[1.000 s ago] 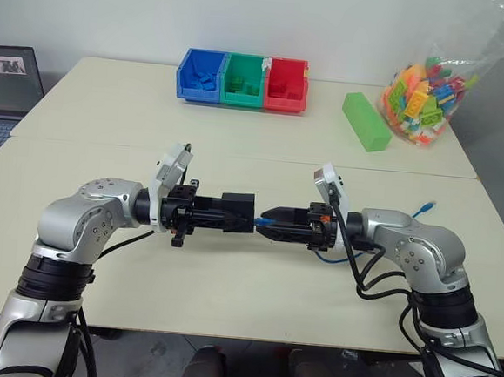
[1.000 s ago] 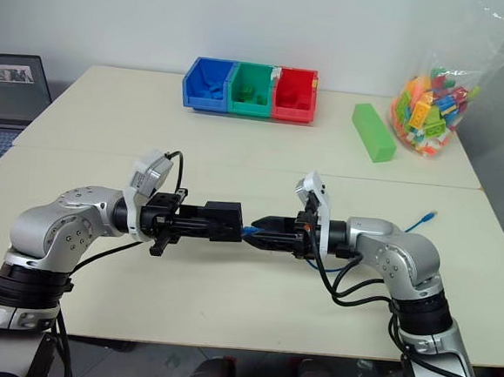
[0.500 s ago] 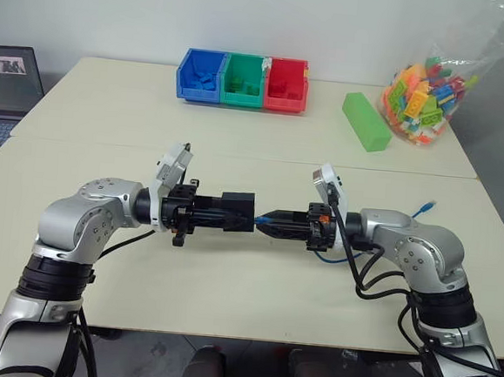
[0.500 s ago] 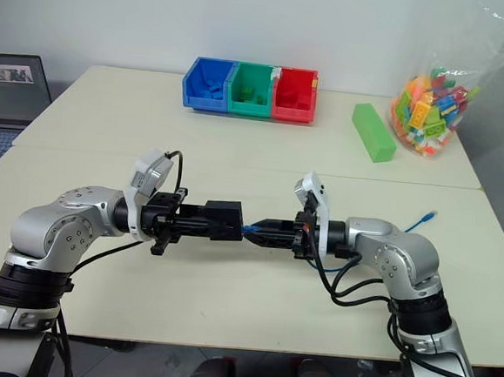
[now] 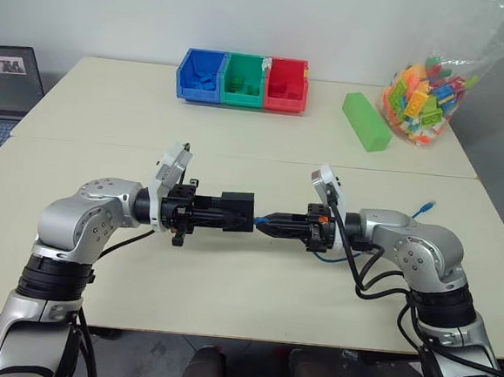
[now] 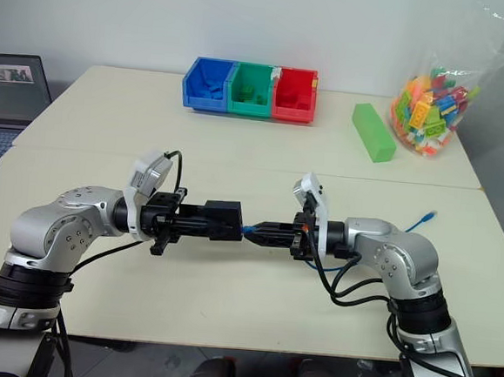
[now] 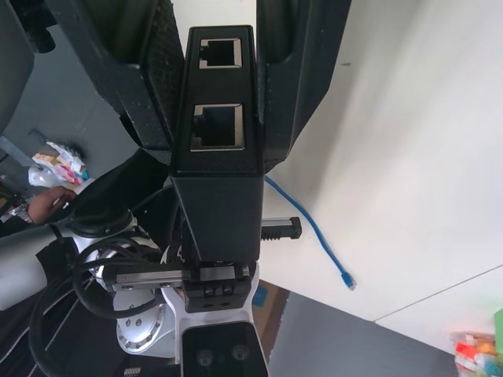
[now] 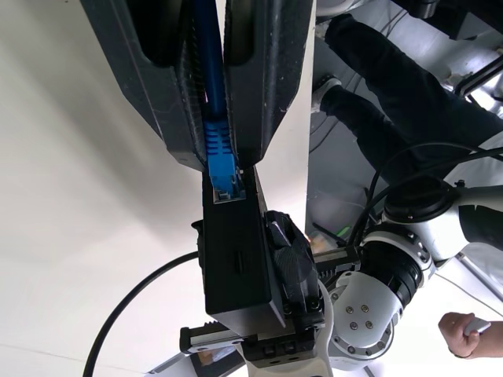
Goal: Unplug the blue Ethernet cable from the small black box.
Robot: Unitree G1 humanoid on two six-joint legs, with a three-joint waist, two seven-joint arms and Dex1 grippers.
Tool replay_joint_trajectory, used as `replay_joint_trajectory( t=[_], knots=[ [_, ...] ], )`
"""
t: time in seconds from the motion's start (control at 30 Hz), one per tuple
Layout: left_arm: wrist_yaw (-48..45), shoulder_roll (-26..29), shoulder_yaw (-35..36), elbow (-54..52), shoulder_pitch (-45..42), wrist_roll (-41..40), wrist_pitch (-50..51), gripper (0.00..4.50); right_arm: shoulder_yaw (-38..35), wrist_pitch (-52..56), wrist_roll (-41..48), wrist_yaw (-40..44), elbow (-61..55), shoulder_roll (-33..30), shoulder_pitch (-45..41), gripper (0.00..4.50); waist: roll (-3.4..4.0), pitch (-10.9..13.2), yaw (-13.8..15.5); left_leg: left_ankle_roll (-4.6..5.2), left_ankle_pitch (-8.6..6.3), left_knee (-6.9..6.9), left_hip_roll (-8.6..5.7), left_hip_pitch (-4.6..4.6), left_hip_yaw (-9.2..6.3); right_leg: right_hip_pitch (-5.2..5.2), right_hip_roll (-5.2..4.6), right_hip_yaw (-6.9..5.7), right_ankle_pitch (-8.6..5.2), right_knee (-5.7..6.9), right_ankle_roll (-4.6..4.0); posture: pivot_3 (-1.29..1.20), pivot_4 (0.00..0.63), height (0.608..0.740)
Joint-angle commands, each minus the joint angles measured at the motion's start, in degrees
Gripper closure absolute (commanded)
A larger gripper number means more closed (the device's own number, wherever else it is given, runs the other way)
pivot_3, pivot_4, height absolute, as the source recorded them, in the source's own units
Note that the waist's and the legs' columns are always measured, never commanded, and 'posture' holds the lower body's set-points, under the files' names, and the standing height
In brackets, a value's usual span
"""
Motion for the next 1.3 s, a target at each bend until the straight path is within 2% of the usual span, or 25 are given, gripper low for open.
replay_joint_trajectory(
  t=[0.03,0.37,0.6,0.73,0.9,1.03,1.07,1.17,1.2,1.3],
  knots=[
    [-1.07,0.75,0.24,-1.18,-0.21,-0.13,-0.43,3.71,-1.13,0.81,2.35,1.34,-1.25,-0.47,-1.41,4.47,0.00,0.00,0.00,0.00,0.00,0.00,0.00,0.00,0.00,0.00,0.00,0.00,0.00,0.00,0.00,0.00,0.150,0.740],
    [-1.35,2.45,1.59,-0.13,-0.01,0.48,-0.30,3.71,-2.56,2.47,3.64,3.30,-1.27,-4.96,-0.39,4.47,0.00,0.00,0.01,0.00,0.00,0.00,0.00,-0.01,0.00,0.00,0.00,0.00,0.00,-0.01,0.00,0.00,0.150,0.740],
    [-0.78,2.68,2.08,0.03,0.07,0.62,-0.35,3.71,-2.90,1.23,2.69,2.27,-0.78,-5.57,0.34,4.47,0.00,0.00,0.01,0.00,0.00,0.00,0.00,-0.02,0.01,-0.01,0.00,0.01,-0.01,-0.01,0.01,0.00,0.150,0.740],
    [1.77,2.61,4.14,-0.09,0.79,0.16,-0.24,3.71,-2.67,-9.50,-7.55,-5.28,9.09,-2.04,-1.89,4.47,0.00,0.00,-0.24,0.00,0.00,0.00,0.00,-0.01,0.01,-0.02,0.00,0.01,-0.04,0.00,0.07,0.00,0.150,0.740],
    [5.88,2.22,6.52,-2.51,3.62,-0.11,-0.05,3.71,1.00,-30.80,-26.38,-17.34,31.11,0.87,-7.00,4.47,0.00,0.00,-0.43,0.00,0.00,0.00,-0.01,-0.05,0.08,-0.12,-0.01,0.08,-0.03,0.01,0.08,0.00,0.150,0.740],
    [8.68,1.47,7.15,-3.66,4.89,0.77,-1.34,3.71,1.70,-39.73,-33.27,-21.77,45.25,3.34,-10.97,4.47,-0.01,0.00,-0.43,-0.02,0.01,0.02,0.01,-0.29,0.12,-0.35,-0.02,0.11,0.06,0.04,-0.07,0.00,0.150,0.740],
    [9.54,1.19,7.32,-3.92,5.13,1.02,-1.72,3.71,1.75,-40.93,-34.36,-22.24,47.94,3.76,-11.75,4.12,-0.01,0.00,-0.45,-0.03,0.02,0.02,0.01,-0.39,0.10,-0.44,-0.02,0.08,0.06,0.04,-0.07,0.00,0.150,0.740],
    [11.90,0.44,7.89,-4.34,5.74,1.51,-2.84,3.71,1.02,-43.06,-36.01,-22.11,52.59,4.55,-13.18,3.54,0.00,0.00,-0.41,-0.03,0.02,0.02,0.00,-0.41,0.12,-0.44,-0.05,0.10,0.06,0.02,-0.08,0.00,0.150,0.740],
    [13.11,0.01,8.18,-4.20,5.95,2.07,-3.74,3.71,0.64,-43.24,-36.10,-21.56,52.95,4.61,-13.36,3.19,0.00,0.00,-0.40,-0.03,0.02,0.02,0.00,-0.41,0.13,-0.43,-0.06,0.10,0.06,0.02,-0.08,0.00,0.150,0.740],
    [17.20,-1.45,9.25,-3.30,6.13,4.06,-6.65,3.71,-0.42,-41.95,-34.87,-18.03,50.32,4.00,-12.95,2.51,0.00,0.00,-0.39,-0.03,0.02,0.04,0.00,-0.40,0.10,-0.42,-0.08,0.08,0.06,0.03,-0.08,0.00,0.150,0.740]
  ],
)
